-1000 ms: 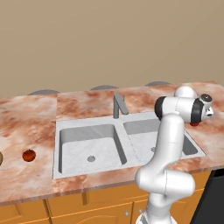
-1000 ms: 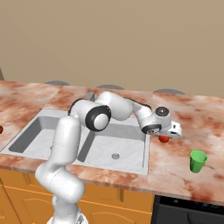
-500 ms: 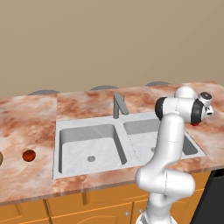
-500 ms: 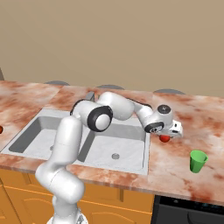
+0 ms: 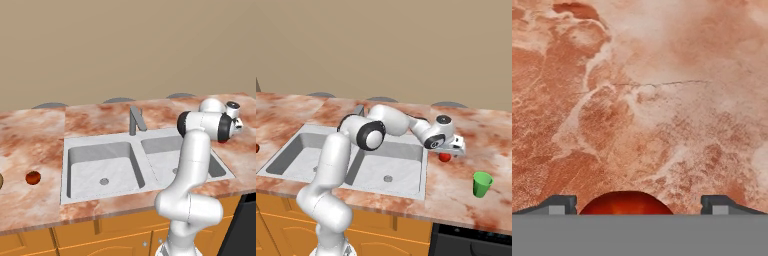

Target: Remove the tomato and tomato from the sink. Then move the bowl and cup from the counter to the sink for washing.

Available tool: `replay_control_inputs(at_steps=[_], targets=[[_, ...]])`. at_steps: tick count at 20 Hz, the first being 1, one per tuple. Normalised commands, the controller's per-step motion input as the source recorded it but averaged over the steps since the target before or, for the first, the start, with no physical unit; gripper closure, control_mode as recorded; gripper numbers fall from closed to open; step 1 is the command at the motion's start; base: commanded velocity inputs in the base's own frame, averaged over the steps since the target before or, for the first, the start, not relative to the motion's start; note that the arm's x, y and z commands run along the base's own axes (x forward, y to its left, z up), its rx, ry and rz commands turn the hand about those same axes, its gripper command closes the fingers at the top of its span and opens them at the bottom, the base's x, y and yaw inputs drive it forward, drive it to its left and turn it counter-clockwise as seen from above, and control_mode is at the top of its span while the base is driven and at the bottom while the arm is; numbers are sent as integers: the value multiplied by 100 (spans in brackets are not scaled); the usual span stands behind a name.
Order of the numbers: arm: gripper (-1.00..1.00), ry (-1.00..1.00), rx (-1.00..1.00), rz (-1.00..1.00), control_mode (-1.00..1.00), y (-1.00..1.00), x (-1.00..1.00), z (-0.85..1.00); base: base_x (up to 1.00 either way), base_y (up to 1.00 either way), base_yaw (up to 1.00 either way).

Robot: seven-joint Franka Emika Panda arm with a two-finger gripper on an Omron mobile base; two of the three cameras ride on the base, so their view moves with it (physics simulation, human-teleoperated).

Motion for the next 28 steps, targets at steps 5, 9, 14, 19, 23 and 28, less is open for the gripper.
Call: replay_control_inputs(at_steps=[5, 9, 14, 19, 23, 28], targets=[[-100, 0, 0, -6, -100, -6, -15, 12, 0, 0, 0], [-100, 0, 0, -2, -100, -8, -20, 25, 0, 0, 0], [-100, 0, 1, -2, -100, -1, -16, 31, 0, 0, 0], [-100, 0, 1, 0, -100, -1, -21, 32, 0, 0, 0], [-100, 0, 0, 0, -100, -1, -22, 35, 0, 0, 0], [-100, -1, 0, 0, -100, -3, -24, 37, 0, 0, 0]])
